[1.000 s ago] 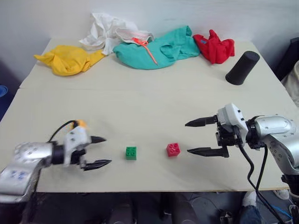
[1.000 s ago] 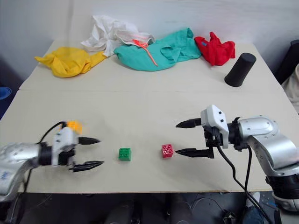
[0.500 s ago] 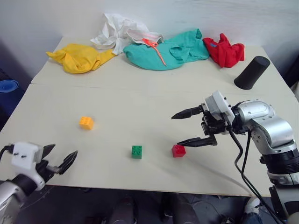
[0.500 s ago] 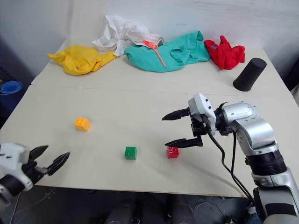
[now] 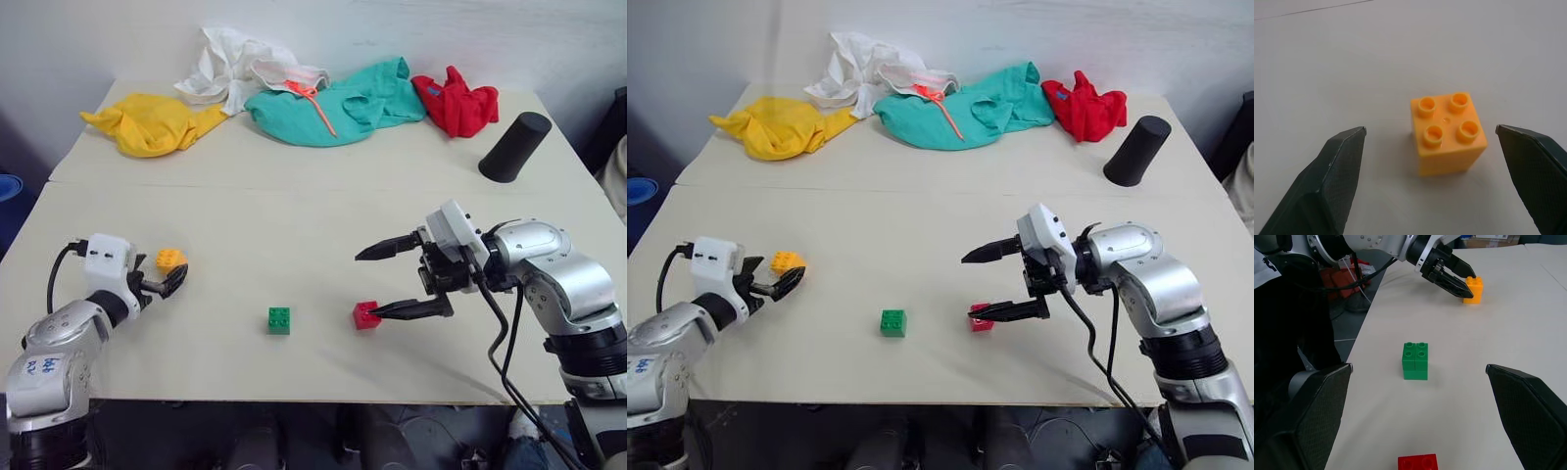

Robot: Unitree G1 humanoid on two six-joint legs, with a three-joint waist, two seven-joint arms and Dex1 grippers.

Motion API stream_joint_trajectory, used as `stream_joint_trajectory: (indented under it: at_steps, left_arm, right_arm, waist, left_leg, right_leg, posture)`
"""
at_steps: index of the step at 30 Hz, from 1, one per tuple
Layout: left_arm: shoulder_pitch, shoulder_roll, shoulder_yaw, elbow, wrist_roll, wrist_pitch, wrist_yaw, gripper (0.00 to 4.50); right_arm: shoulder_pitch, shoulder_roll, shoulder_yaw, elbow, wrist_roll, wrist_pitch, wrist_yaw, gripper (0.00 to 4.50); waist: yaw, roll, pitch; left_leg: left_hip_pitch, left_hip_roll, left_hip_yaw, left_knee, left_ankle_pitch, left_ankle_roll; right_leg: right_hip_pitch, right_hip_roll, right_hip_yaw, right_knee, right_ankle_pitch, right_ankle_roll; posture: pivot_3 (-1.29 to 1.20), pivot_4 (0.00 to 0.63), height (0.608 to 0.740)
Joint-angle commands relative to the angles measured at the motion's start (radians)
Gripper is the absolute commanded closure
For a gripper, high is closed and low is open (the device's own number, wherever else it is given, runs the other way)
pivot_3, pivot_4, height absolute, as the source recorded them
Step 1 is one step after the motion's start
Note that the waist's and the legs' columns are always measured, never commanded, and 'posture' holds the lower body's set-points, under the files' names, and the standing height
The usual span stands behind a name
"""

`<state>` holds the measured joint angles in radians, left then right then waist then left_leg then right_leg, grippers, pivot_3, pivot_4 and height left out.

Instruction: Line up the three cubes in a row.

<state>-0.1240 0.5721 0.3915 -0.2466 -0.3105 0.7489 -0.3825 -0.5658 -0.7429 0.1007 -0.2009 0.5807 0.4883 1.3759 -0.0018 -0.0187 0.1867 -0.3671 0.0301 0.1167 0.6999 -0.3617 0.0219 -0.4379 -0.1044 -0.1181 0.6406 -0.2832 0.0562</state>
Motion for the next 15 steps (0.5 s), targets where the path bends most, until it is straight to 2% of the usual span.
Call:
stream_joint_trajectory:
  at_steps: [1, 3, 6, 13, 14, 15]
  left_arm:
    - [-0.032, 0.018, -0.021, 0.033, 0.016, -0.037, -0.004, 0.02]
    - [-0.052, 0.020, -0.043, 0.056, 0.021, -0.047, -0.010, 0.02]
    - [-0.065, 0.023, -0.047, 0.067, 0.012, -0.046, -0.019, 0.58]
    - [-0.058, 0.034, -0.044, 0.066, 0.010, -0.043, -0.027, 2.72]
    - [-0.056, 0.033, -0.043, 0.063, 0.009, -0.041, -0.027, 2.97]
    - [-0.055, 0.033, -0.042, 0.061, 0.007, -0.041, -0.028, 2.97]
  right_arm:
    - [0.010, -0.003, -0.039, -0.047, 0.019, -0.006, -0.022, 0.00]
    - [0.019, -0.004, -0.040, -0.058, 0.022, -0.004, -0.032, 0.00]
    - [0.032, -0.007, -0.044, -0.072, 0.023, -0.002, -0.047, 0.00]
    - [0.054, -0.012, -0.049, -0.089, 0.021, 0.000, -0.063, 0.00]
    - [0.056, -0.013, -0.050, -0.091, 0.021, 0.000, -0.063, 0.00]
    - [0.059, -0.015, -0.052, -0.091, 0.021, -0.001, -0.062, 0.00]
  waist:
    - [0.000, 0.000, 0.000]
    - [0.001, 0.000, 0.000]
    - [0.001, 0.000, 0.000]
    - [0.001, 0.000, 0.000]
    - [0.001, 0.000, 0.000]
    - [0.001, 0.000, 0.000]
  left_leg:
    - [0.000, 0.000, 0.000, 0.000, 0.000, 0.000]
    - [0.000, 0.000, 0.000, 0.000, 0.000, 0.000]
    - [0.000, 0.000, 0.000, 0.000, 0.000, 0.000]
    - [0.000, 0.000, 0.000, 0.000, 0.000, 0.000]
    - [0.000, 0.000, 0.000, 0.000, 0.000, 0.000]
    - [0.000, 0.000, 0.000, 0.000, 0.000, 0.000]
  right_leg:
    - [0.000, 0.000, 0.000, 0.000, 0.000, 0.000]
    - [0.000, 0.000, 0.000, 0.000, 0.000, 0.000]
    - [0.000, 0.000, 0.000, 0.000, 0.000, 0.000]
    - [0.000, 0.000, 0.000, 0.000, 0.000, 0.000]
    - [0.000, 0.000, 0.000, 0.000, 0.000, 0.000]
    - [0.000, 0.000, 0.000, 0.000, 0.000, 0.000]
  posture:
    - [0.00, 0.150, 0.740]
    - [0.00, 0.150, 0.740]
    - [0.00, 0.150, 0.740]
    - [0.00, 0.150, 0.740]
    - [0.00, 0.150, 0.740]
    - [0.00, 0.150, 0.740]
